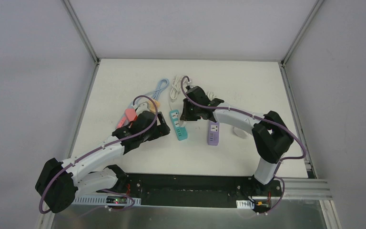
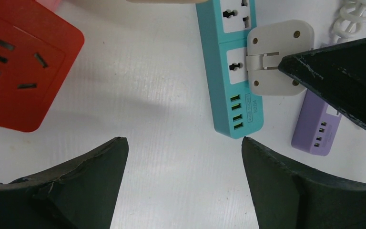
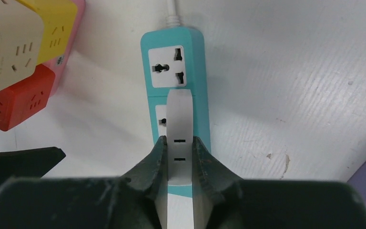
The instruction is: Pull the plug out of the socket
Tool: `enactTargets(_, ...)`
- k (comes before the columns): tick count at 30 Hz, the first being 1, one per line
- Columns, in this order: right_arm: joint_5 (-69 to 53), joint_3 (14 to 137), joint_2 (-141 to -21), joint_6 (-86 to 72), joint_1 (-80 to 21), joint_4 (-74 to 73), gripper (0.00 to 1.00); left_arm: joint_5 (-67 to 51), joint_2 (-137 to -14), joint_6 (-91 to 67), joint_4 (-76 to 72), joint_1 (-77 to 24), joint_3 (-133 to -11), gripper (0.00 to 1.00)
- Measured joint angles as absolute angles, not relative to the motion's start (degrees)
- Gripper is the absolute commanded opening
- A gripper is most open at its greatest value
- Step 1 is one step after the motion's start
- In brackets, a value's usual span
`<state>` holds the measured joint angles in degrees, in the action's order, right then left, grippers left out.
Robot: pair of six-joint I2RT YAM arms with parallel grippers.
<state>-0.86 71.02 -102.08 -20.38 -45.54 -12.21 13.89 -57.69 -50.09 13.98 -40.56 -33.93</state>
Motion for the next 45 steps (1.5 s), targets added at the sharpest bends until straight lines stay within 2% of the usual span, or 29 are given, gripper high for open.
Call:
enactTargets(7,-1.2,64.1,-95.9,-20.5,-45.6,-12.3,0.01,8.9,-62.1,-50.1,8.7,-40.4,-34.0,0.84)
enactTargets(9,-1.5,61.4,-92.9,-20.6,-46.0,-13.3,0.04,7.1,-63.7,-50.1,7.0,-40.4,-34.2,0.80)
enactTargets(10,-1.7,60.1,-91.5,-20.7,-46.3,-14.0,0.10,6.1,-64.6,-50.1,5.8,-40.4,-34.3,0.77)
enactTargets(11,-1.8,59.2,-90.5,-20.7,-46.6,-14.4,0.24,5.3,-65.5,-50.1,5.1,-40.4,-34.5,0.73)
enactTargets(13,-2.0,57.4,-88.2,-21.1,-47.5,-15.5,0.43,3.5,-68.1,-50.1,3.1,-40.4,-35.1,0.69)
enactTargets(15,-2.0,56.2,-87.0,-22.0,-48.1,-16.2,0.51,1.8,-70.7,-49.9,1.3,-40.4,-35.6,0.66)
enactTargets(18,-1.8,55.2,-86.4,-23.3,-48.3,-16.8,0.53,0.1,-73.6,-49.4,-0.8,-40.4,-35.9,0.65)
enactTargets(25,-1.5,55.1,-86.5,-25.0,-48.3,-16.1,0.42,-0.5,-77.6,-46.9,-2.1,-40.4,-37.9,0.62)
enactTargets(32,-1.4,55.1,-87.6,-26.1,-48.5,-15.1,0.28,-2.2,-82.9,-45.7,-2.8,-40.4,-42.0,0.52)
enactTargets(34,-1.5,55.1,-88.0,-26.5,-48.8,-15.1,0.20,-2.5,-84.3,-45.5,-2.8,-40.4,-42.8,0.48)
enactTargets(36,-1.4,55.1,-88.2,-26.8,-49.1,-14.9,0.07,-2.5,-85.4,-45.2,-2.7,-40.4,-43.1,0.46)
enactTargets(38,-1.3,55.1,-88.4,-26.8,-49.4,-14.6,0.00,-2.4,-85.9,-44.8,-2.4,-40.5,-43.1,0.43)
enactTargets(45,0.1,56.5,-89.6,-27.6,-50.3,-15.2,0.00,-2.3,-87.5,-43.9,-2.8,-41.1,-43.5,0.33)
